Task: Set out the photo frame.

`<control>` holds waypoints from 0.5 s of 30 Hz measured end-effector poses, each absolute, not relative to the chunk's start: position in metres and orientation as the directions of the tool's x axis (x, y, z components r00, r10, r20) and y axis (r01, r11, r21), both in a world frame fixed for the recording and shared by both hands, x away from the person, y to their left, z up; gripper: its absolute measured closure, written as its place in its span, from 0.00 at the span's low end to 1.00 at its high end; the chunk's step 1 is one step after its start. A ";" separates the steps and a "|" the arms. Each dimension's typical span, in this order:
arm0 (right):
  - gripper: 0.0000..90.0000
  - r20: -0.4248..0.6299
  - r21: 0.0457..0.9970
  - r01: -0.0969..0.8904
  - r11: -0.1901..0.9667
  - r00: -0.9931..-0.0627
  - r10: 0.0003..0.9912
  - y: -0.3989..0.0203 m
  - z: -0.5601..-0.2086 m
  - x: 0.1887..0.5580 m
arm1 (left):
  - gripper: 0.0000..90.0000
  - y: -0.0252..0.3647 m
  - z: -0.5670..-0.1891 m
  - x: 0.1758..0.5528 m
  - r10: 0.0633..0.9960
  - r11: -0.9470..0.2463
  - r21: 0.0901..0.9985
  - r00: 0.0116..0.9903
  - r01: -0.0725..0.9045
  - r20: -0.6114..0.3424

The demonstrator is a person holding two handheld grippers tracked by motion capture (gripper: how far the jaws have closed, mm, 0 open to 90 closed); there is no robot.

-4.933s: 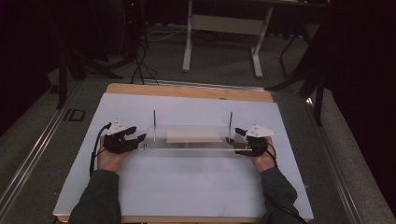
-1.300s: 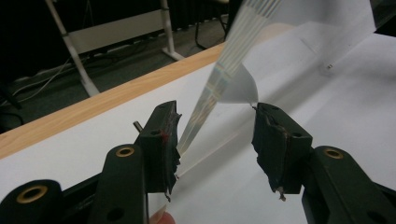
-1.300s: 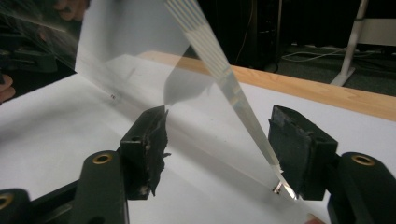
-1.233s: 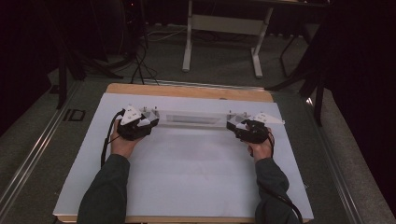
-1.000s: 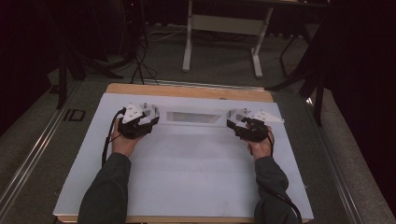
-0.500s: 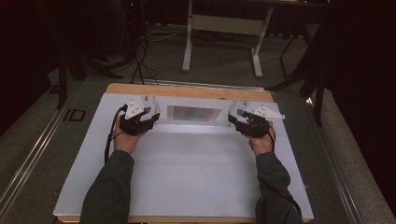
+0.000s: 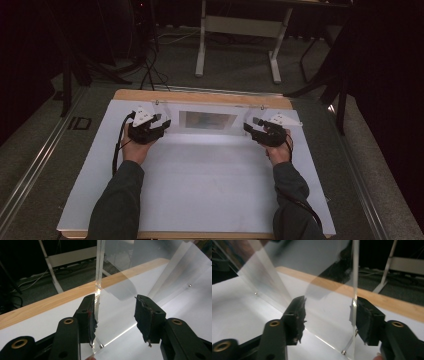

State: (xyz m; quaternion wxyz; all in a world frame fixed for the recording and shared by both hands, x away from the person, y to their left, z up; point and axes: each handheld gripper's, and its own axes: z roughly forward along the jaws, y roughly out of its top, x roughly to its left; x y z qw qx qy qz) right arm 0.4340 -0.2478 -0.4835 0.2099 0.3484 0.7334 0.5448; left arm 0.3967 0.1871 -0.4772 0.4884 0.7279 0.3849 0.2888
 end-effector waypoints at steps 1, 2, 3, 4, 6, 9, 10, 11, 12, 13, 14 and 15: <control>0.48 0.074 0.941 0.292 0.168 -0.665 0.743 -0.247 -0.488 0.436 | 0.58 0.187 -0.478 0.397 0.843 -0.222 0.935 0.536 0.278 0.041; 0.48 0.074 0.940 0.297 0.170 -0.661 0.746 -0.247 -0.490 0.436 | 0.58 0.187 -0.478 0.397 0.844 -0.219 0.935 0.535 0.278 0.039; 0.49 0.082 0.938 0.304 0.165 -0.660 0.747 -0.247 -0.492 0.437 | 0.57 0.188 -0.478 0.397 0.844 -0.216 0.936 0.536 0.277 0.036; 0.50 0.084 0.938 0.305 0.163 -0.659 0.748 -0.246 -0.493 0.437 | 0.57 0.188 -0.479 0.397 0.843 -0.210 0.938 0.537 0.274 0.032; 0.50 0.085 0.938 0.307 0.160 -0.653 0.753 -0.246 -0.493 0.437 | 0.57 0.189 -0.481 0.399 0.846 -0.196 0.939 0.534 0.281 0.017; 0.51 0.090 0.938 0.310 0.154 -0.647 0.757 -0.246 -0.493 0.437 | 0.59 0.191 -0.486 0.402 0.847 -0.196 0.933 0.531 0.302 0.006; 0.51 0.090 0.938 0.310 0.154 -0.647 0.757 -0.246 -0.493 0.437 | 0.59 0.190 -0.487 0.403 0.846 -0.199 0.932 0.533 0.304 0.007; 0.51 0.089 0.938 0.311 0.155 -0.648 0.757 -0.246 -0.493 0.437 | 0.58 0.189 -0.487 0.403 0.846 -0.206 0.931 0.533 0.301 0.015; 0.52 0.085 0.937 0.310 0.159 -0.646 0.758 -0.245 -0.492 0.437 | 0.58 0.188 -0.487 0.404 0.846 -0.210 0.931 0.533 0.299 0.020; 0.52 0.076 0.936 0.309 0.168 -0.643 0.762 -0.245 -0.492 0.437 | 0.58 0.188 -0.487 0.404 0.847 -0.210 0.930 0.532 0.302 0.019; 0.52 0.067 0.935 0.308 0.175 -0.638 0.767 -0.244 -0.491 0.436 | 0.57 0.188 -0.486 0.405 0.846 -0.208 0.929 0.532 0.305 0.015; 0.52 0.059 0.935 0.307 0.179 -0.632 0.773 -0.242 -0.491 0.436 | 0.58 0.187 -0.485 0.406 0.848 -0.208 0.927 0.530 0.311 0.012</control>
